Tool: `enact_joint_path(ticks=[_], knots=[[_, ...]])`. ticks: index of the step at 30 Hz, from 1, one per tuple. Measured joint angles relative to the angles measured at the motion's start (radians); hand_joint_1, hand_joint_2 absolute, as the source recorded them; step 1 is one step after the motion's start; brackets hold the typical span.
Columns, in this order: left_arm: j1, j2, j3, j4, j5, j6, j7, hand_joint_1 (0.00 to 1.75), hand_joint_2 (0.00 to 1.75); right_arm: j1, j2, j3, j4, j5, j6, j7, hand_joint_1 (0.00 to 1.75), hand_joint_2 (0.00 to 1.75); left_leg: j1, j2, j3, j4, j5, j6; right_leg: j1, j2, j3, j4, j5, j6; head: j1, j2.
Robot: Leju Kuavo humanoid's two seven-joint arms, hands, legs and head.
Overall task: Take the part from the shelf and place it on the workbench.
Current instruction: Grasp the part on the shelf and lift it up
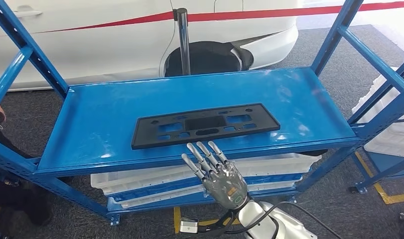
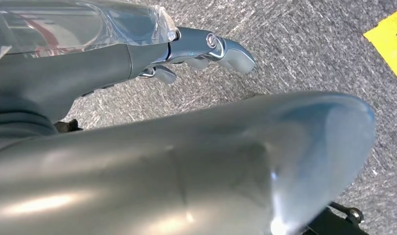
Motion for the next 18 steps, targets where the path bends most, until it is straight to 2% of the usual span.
enact_joint_path(ticks=[1, 3, 4, 6, 8, 9, 10, 12, 13, 14, 15, 17, 18], knots=[[0.001, 0.000, 0.000, 0.000, -0.001, 0.000, 0.000, 0.00, 0.00, 0.002, 0.000, -0.002, 0.000, 0.000, -0.001, -0.001, 0.00, 1.75, 0.002, -0.002, 0.006, 0.001, -0.005, -0.004, -0.001, -0.001, 0.030, -0.062, 0.038, 0.001, 0.000, 0.000], [0.002, 0.001, 0.000, 0.000, -0.004, -0.001, 0.001, 0.00, 0.00, 0.004, 0.000, -0.006, 0.001, 0.000, -0.004, -0.002, 0.00, 1.75, 0.002, -0.004, 0.013, 0.005, -0.019, -0.019, -0.001, 0.000, 0.095, -0.189, 0.078, -0.001, 0.000, 0.000], [0.001, 0.001, 0.000, 0.000, -0.006, -0.001, 0.001, 0.00, 0.00, 0.006, 0.001, -0.008, 0.001, 0.000, -0.006, -0.004, 0.00, 1.75, 0.000, -0.004, 0.014, 0.006, -0.026, -0.026, 0.000, 0.001, 0.112, -0.223, 0.079, -0.007, 0.000, 0.000], [-0.001, 0.002, 0.000, 0.000, -0.010, -0.002, 0.002, 0.00, 0.00, 0.013, 0.002, -0.011, 0.001, 0.000, -0.011, -0.006, 0.00, 1.75, -0.002, -0.004, 0.014, 0.005, -0.033, -0.036, 0.006, 0.003, 0.113, -0.229, 0.063, -0.027, -0.003, 0.000], [0.000, 0.002, 0.000, 0.000, -0.013, -0.003, 0.002, 0.00, 0.00, 0.019, 0.002, -0.014, 0.001, 0.000, -0.013, -0.007, 0.00, 1.75, 0.004, -0.002, 0.016, 0.011, -0.044, -0.042, 0.009, 0.003, 0.117, -0.226, 0.053, -0.044, -0.005, 0.000], [-0.001, 0.002, 0.000, 0.000, -0.014, -0.003, 0.002, 0.00, 0.00, 0.019, 0.003, -0.016, 0.001, 0.000, -0.014, -0.007, 0.00, 1.75, 0.005, 0.000, 0.001, 0.045, -0.060, -0.043, 0.010, 0.002, 0.121, -0.227, 0.048, -0.051, -0.006, 0.000], [-0.001, 0.002, 0.000, 0.000, -0.014, -0.004, 0.002, 0.00, 0.00, 0.020, 0.003, -0.018, 0.001, 0.000, -0.014, -0.007, 0.00, 1.75, 0.004, 0.003, -0.030, 0.106, -0.085, -0.043, 0.011, 0.001, 0.127, -0.227, 0.044, -0.058, -0.007, 0.000], [-0.001, 0.002, 0.000, 0.000, -0.014, -0.004, 0.002, 0.00, 0.00, 0.024, 0.005, -0.019, 0.001, 0.000, -0.015, -0.007, 0.00, 1.75, -0.003, 0.006, -0.133, 0.279, -0.140, -0.039, 0.018, -0.001, 0.137, -0.228, 0.033, -0.067, -0.008, 0.000], [0.002, 0.002, 0.000, 0.000, -0.015, -0.005, 0.002, 0.00, 0.00, 0.027, 0.006, -0.020, 0.001, 0.000, -0.016, -0.008, 0.00, 1.75, -0.008, 0.006, -0.182, 0.346, -0.151, -0.035, 0.022, -0.001, 0.143, -0.228, 0.027, -0.070, -0.008, 0.000], [0.005, 0.002, 0.000, 0.000, -0.015, -0.005, 0.002, 0.00, 0.00, 0.031, 0.007, -0.020, 0.001, 0.000, -0.016, -0.008, 0.00, 1.75, -0.013, 0.006, -0.213, 0.375, -0.139, -0.028, 0.026, 0.000, 0.153, -0.228, 0.019, -0.072, -0.008, 0.000], [0.008, 0.002, 0.000, 0.000, -0.015, -0.005, 0.002, 0.00, 0.00, 0.034, 0.007, -0.020, 0.001, 0.000, -0.016, -0.008, 0.00, 1.75, -0.019, 0.006, -0.224, 0.359, -0.103, -0.019, 0.030, 0.001, 0.166, -0.228, 0.011, -0.073, -0.008, 0.000], [0.009, 0.002, 0.000, 0.000, -0.016, -0.005, 0.002, 0.00, 0.00, 0.036, 0.008, -0.022, 0.001, 0.000, -0.016, -0.009, 0.00, 1.75, -0.036, 0.006, -0.198, 0.227, 0.007, 0.011, 0.037, 0.003, 0.194, -0.229, -0.008, -0.074, -0.008, 0.000], [0.008, 0.004, 0.000, 0.000, -0.016, -0.005, 0.002, 0.00, 0.00, 0.036, 0.010, -0.023, 0.001, 0.000, -0.016, -0.009, 0.00, 1.75, -0.044, 0.007, -0.180, 0.163, 0.046, 0.028, 0.041, 0.002, 0.206, -0.231, -0.016, -0.072, -0.008, 0.000]])
